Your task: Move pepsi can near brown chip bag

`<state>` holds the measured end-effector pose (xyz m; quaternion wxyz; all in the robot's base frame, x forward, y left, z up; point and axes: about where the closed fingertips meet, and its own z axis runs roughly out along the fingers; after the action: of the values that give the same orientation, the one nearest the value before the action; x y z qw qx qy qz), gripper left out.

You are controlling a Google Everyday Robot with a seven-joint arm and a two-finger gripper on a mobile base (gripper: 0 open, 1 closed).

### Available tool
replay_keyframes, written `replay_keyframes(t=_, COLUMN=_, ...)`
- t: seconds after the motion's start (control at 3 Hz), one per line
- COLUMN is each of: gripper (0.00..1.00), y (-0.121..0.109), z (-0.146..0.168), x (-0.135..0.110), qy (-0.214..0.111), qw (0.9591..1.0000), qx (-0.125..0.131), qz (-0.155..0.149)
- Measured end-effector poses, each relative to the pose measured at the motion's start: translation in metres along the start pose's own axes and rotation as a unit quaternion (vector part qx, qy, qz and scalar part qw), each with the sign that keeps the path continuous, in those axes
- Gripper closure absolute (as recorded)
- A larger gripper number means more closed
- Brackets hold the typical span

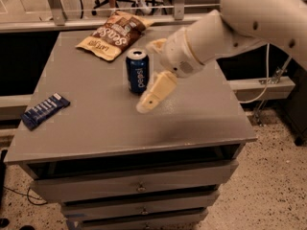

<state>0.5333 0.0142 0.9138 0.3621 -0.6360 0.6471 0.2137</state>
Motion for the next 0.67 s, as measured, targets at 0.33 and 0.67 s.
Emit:
replay_keyframes(t=0.33, gripper=0.00, y=-0.042, z=0.040, x=-0.010, qy=-0.068, qw=0.9975, qx=0.012, qz=0.014)
replay_keyframes(t=0.67, gripper=0.00, y=-0.078, z=0.055, x=0.002, qy=-0.095, qw=0.9945, qx=0.036, qz=0.028)
